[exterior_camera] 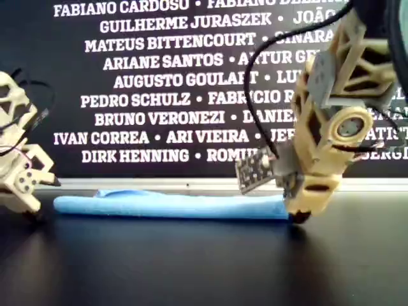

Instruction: Fold a cloth

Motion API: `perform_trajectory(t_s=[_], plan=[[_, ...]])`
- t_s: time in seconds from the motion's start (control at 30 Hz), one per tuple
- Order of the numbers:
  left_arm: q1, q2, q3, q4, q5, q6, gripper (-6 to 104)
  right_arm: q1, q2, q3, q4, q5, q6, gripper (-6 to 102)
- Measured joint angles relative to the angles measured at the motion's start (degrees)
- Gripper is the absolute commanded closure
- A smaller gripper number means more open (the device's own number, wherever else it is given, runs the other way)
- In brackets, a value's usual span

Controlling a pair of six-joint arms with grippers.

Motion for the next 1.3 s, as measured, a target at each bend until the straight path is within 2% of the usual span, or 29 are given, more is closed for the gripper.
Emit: perform_trajectory(t_s=[0.8,0.93,1.13,1.3], plan=[[0.0,-11.51,-14.24,-0.44,0.35,0.0,-2,1.41,-5.63,-8.79,1.67,-0.09,0.0,19],[-0.44,-12.13,-15.12,-0.97,0.44,0.7,-2,1.41,-5.98,-8.88,1.67,-0.09,0.0,19],[-0.53,-14.85,-18.28,-1.14,0.18,0.18,-2,1.41,-5.98,-8.88,1.67,-0.09,0.0,19],[-0.7,-15.38,-19.16,-1.05,0.18,0.09,3,1.41,-5.98,-8.88,1.67,-0.09,0.0,27]])
